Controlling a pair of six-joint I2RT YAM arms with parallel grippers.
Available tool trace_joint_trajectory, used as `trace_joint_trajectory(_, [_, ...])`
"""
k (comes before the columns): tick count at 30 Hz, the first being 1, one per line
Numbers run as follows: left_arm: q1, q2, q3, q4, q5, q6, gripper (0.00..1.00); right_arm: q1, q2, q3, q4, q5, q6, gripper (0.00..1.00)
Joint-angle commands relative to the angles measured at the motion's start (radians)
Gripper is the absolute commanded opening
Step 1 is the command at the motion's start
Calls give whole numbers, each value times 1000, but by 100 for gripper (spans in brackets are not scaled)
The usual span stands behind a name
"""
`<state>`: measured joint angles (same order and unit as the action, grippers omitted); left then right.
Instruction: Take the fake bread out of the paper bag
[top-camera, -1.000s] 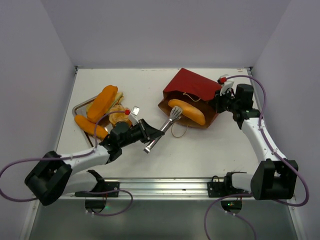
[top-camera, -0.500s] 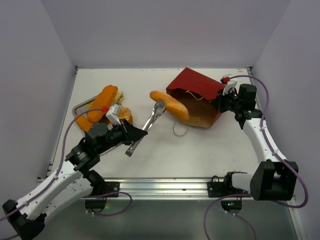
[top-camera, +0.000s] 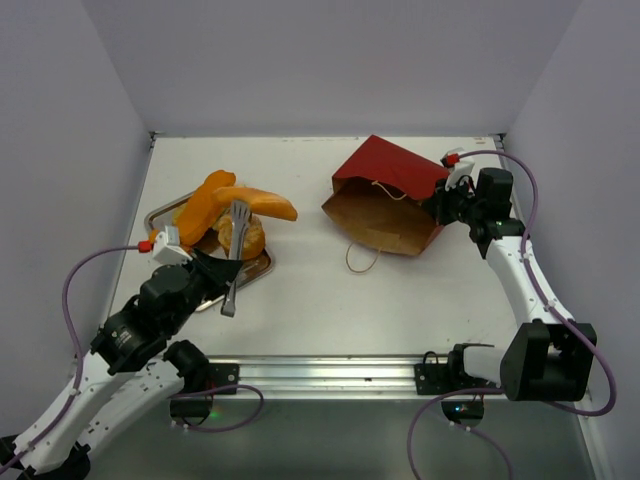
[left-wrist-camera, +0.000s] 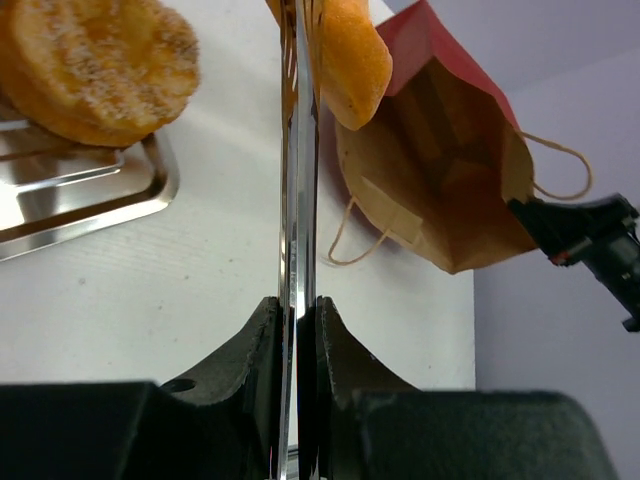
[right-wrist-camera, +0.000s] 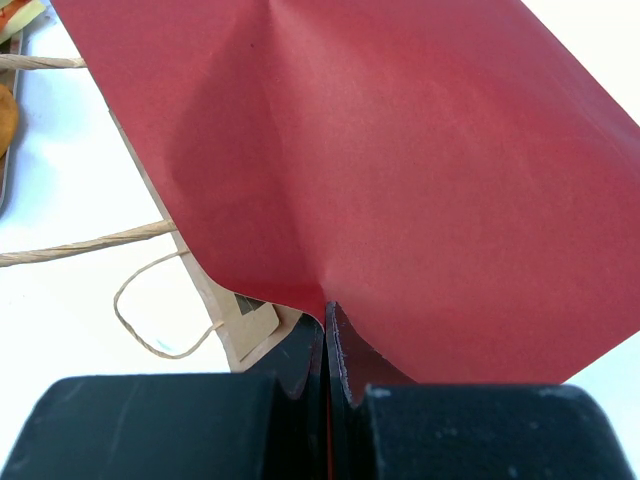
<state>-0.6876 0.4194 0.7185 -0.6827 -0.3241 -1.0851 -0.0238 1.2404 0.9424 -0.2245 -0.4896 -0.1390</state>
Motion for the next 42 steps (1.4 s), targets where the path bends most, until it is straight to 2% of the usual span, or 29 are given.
trace_joint_trajectory(1, [2, -7, 65, -76, -147, -116, 0, -2, -9, 4, 19, -17, -5, 0])
trace_joint_trajectory(4, [2, -2, 90, -158, -182, -148, 0, -2, -7, 4, 20, -17, -5, 0])
trace_joint_trajectory(13, [0, -73, 70, -248, -228, -237, 0, -2, -2, 4, 19, -17, -4, 0])
trace_joint_trajectory(27, [-1, 24, 56, -49, -217, -96, 0, -2, -12, 6, 14, -18, -4, 0])
trace_joint_trajectory(42, [-1, -1, 4, -54, -199, -47, 0, -2, -10, 4, 17, -24, -7, 0])
